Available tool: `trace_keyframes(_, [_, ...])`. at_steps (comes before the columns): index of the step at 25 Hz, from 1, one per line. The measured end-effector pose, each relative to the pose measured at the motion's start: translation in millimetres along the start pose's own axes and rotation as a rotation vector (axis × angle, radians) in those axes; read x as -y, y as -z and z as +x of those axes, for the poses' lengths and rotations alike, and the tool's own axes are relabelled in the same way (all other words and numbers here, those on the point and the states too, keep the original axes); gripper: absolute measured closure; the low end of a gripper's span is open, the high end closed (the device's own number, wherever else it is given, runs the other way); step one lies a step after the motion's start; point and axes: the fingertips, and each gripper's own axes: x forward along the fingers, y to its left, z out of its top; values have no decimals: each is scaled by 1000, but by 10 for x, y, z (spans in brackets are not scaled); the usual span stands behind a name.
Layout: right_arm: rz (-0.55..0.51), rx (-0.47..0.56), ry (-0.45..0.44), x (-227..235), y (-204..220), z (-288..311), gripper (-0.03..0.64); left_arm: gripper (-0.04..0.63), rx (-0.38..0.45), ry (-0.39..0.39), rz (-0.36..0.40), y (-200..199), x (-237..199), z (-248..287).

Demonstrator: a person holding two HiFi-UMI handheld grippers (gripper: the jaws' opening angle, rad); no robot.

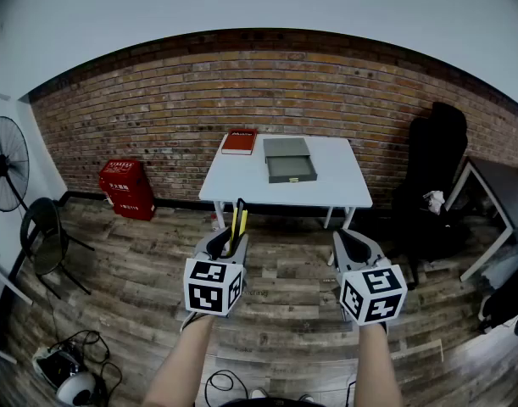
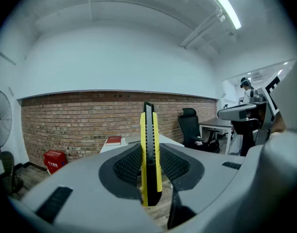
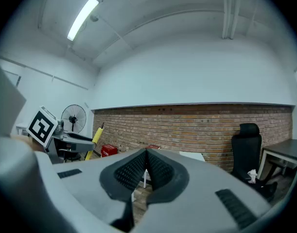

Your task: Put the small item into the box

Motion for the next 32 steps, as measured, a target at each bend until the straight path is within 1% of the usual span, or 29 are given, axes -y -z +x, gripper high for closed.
trace_keyframes(4, [17, 4, 11, -30, 0, 88, 597, 465, -11, 10, -6, 58, -72, 57])
trace_keyframes(11, [6, -13, 25, -123, -5, 248, 597, 465, -11, 36, -14, 93, -209, 164])
trace_keyframes(16, [-4, -22, 34, -57, 20, 335, 597, 465, -16, 47, -22, 118, -230, 305])
trace_keyframes(24, [-4, -32, 11, 215, 118, 637, 597, 465, -24, 33, -12, 120, -232, 680])
trace_keyframes(28, [1, -37, -16, 433, 141, 928, 597, 465, -30, 2, -18, 49, -290, 987])
trace_keyframes(32, [2, -37, -44, 723, 83, 1227, 597, 465, -41, -16, -10, -70, -243, 1331])
